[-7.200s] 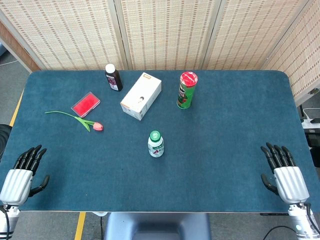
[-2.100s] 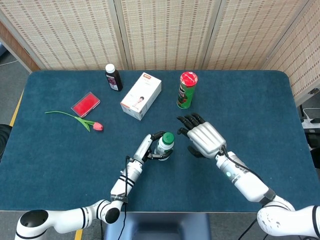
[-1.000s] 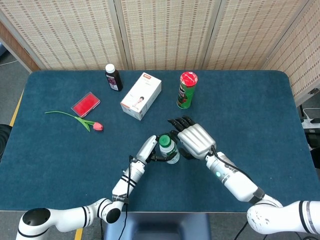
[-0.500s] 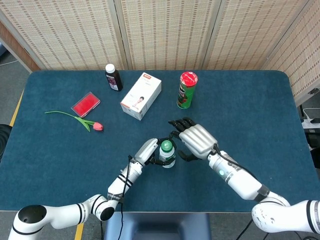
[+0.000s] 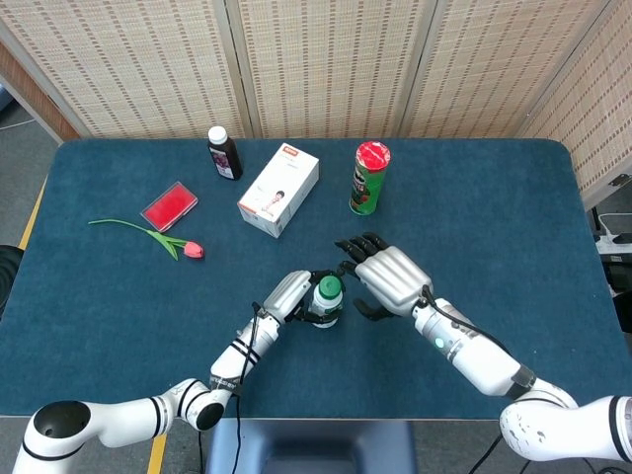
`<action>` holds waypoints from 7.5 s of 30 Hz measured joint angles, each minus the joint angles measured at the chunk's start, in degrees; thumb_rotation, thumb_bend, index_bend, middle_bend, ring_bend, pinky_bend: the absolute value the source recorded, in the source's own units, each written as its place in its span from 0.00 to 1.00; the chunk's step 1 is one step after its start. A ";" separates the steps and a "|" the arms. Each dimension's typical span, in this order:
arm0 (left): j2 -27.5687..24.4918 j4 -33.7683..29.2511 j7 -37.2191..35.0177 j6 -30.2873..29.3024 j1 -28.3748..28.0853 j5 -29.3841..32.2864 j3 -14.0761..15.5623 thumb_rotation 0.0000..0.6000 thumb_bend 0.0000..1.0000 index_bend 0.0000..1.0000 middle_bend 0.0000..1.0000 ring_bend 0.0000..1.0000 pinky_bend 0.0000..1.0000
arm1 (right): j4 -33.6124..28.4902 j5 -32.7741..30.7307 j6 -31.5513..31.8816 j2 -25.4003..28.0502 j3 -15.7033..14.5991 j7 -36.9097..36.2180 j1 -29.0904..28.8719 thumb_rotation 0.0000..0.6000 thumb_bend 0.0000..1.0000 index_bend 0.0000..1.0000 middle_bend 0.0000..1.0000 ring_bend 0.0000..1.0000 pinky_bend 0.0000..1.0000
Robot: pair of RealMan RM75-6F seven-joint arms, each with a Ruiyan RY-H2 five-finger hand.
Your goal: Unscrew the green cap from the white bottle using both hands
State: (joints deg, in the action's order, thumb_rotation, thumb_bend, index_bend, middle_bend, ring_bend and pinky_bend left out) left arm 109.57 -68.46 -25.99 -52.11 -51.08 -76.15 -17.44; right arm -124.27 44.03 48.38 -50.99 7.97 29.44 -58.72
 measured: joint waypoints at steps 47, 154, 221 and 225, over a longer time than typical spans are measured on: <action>-5.36 -1.77 -10.49 7.22 -5.00 -5.59 3.76 1.00 0.94 0.76 0.91 0.57 0.94 | 1.80 -0.45 -10.14 2.43 -1.39 -8.02 -3.89 0.83 0.40 0.31 0.00 0.00 0.00; -5.39 3.48 -14.22 6.75 -7.42 -5.71 6.11 1.00 0.93 0.76 0.91 0.57 0.94 | 1.88 15.20 -10.48 7.72 1.09 -22.93 4.54 0.84 0.56 0.23 0.00 0.00 0.00; -1.38 8.62 -13.54 -4.45 -1.54 -3.46 3.55 1.00 0.81 0.76 0.89 0.55 0.68 | 2.77 17.55 0.08 6.14 -2.52 -21.18 10.40 0.83 0.51 0.12 0.00 0.00 0.00; -0.17 10.33 -14.84 -4.80 -0.51 -3.28 4.29 1.00 0.76 0.72 0.85 0.53 0.62 | 3.70 20.94 -0.08 7.65 -2.49 -24.23 12.65 0.83 0.51 0.11 0.00 0.00 0.00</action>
State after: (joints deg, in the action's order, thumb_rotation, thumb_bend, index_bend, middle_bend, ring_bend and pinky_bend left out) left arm 109.40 -58.13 -40.83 -56.91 -51.59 -79.43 -13.15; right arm -120.57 64.97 48.30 -43.34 5.49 5.22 -46.07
